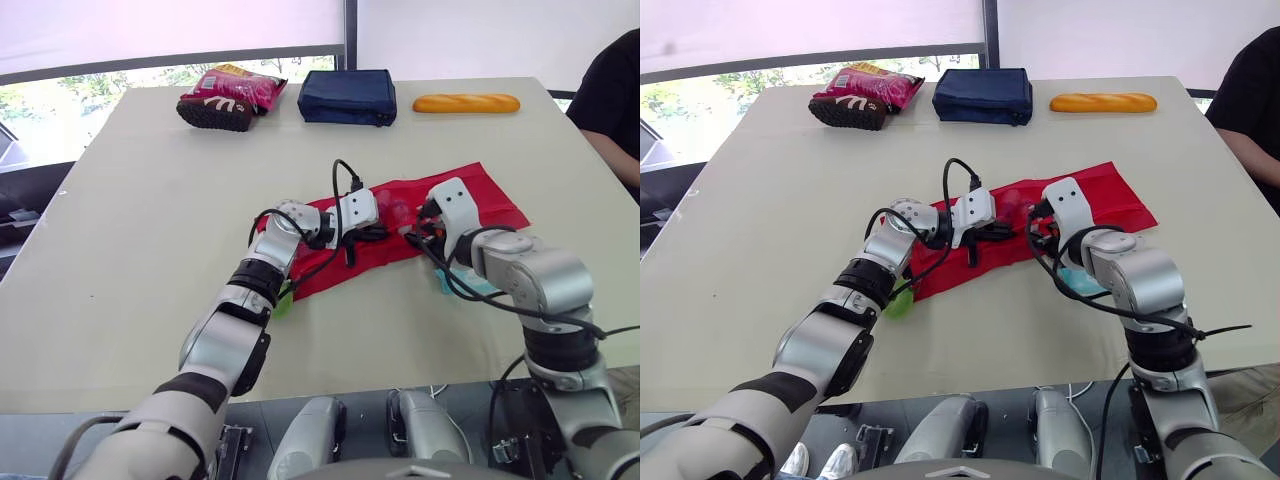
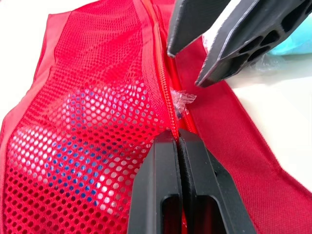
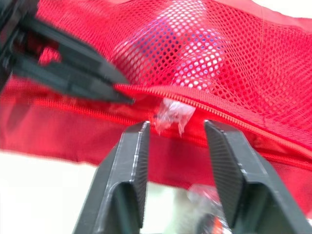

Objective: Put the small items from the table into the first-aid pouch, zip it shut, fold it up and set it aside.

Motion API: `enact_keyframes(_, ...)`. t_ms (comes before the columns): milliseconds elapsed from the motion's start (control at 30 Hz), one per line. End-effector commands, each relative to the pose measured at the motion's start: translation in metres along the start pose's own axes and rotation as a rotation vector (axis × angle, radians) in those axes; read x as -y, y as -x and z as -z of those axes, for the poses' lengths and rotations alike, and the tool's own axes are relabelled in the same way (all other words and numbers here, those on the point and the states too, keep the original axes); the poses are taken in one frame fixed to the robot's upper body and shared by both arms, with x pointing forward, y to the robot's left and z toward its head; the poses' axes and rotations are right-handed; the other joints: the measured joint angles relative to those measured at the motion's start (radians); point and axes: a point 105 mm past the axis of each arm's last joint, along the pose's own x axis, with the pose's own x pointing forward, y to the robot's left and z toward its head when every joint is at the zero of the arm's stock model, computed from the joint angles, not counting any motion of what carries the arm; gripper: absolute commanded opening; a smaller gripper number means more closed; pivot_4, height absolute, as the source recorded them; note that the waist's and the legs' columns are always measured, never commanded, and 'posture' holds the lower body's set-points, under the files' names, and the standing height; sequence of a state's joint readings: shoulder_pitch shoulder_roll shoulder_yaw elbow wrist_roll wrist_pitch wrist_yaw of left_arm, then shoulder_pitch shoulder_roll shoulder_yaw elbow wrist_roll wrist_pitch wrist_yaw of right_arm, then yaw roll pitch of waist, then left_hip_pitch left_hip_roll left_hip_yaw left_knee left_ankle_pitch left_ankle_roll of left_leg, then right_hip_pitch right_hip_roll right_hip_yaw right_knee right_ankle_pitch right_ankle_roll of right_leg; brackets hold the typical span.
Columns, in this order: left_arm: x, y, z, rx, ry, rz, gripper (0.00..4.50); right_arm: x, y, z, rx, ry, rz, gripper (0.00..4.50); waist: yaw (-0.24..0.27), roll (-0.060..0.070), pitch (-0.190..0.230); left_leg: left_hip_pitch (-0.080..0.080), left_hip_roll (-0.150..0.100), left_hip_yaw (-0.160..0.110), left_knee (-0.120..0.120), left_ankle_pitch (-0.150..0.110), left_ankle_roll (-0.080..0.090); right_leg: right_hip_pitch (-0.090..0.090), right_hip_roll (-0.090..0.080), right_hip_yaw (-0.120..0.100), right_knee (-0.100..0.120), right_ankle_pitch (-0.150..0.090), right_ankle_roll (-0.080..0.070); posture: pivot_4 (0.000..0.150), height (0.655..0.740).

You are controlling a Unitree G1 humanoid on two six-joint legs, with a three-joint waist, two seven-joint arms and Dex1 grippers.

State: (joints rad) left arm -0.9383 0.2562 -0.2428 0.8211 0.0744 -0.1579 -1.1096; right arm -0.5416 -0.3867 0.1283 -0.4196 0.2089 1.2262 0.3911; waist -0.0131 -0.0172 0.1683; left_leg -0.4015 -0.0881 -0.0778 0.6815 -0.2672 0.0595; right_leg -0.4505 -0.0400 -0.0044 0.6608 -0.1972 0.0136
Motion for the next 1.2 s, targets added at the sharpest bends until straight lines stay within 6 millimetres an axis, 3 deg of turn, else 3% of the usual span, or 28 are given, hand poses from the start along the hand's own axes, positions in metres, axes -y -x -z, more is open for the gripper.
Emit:
enact_keyframes(33,-0.009,0.004,-0.013,0.053,-0.005,-0.026,0.0,-0.007,0.009,-0.008,0.097,0.113,-0.024,0.37,0.0,0.0,0.0,0.0,0.0,0.0,0.0,0.0,0.0,0.0,0.0,0.0,0.0,0.0,0.0,0.15,0.7395)
enact_keyframes(67,-0.009,0.004,-0.013,0.057,0.003,-0.024,0.0,-0.006,0.009,-0.007,0.098,0.115,-0.021,0.17,0.001,0.0,0.0,0.0,0.0,0.0,0.0,0.0,0.0,0.0,0.0,0.0,0.0,0.0,0.0,0.15,0.7395)
enact_keyframes(300,-0.004,0.004,-0.012,0.071,0.034,0.02,0.0,-0.008,-0.003,0.002,0.112,0.139,-0.002,0.17,0.001,0.0,0.0,0.0,0.0,0.0,0.0,0.0,0.0,0.0,0.0,0.0,0.0,0.0,0.0,0.15,0.7395)
enact_keyframes(967,0.002,0.0,-0.015,0.078,0.013,0.055,0.0,-0.001,-0.057,-0.015,0.187,0.171,0.044,0.17,0.0,0.0,0.0,0.0,0.0,0.0,0.0,0.0,0.0,0.0,0.0,0.0,0.0,0.0,0.0,0.15,0.7395)
enact_keyframes(1200,-0.001,0.001,-0.014,0.071,0.007,0.039,0.0,0.003,-0.061,-0.016,0.206,0.193,0.051,0.17,0.0,0.0,0.0,0.0,0.0,0.0,0.0,0.0,0.0,0.0,0.0,0.001,0.0,0.0,0.0,0.15,0.7395)
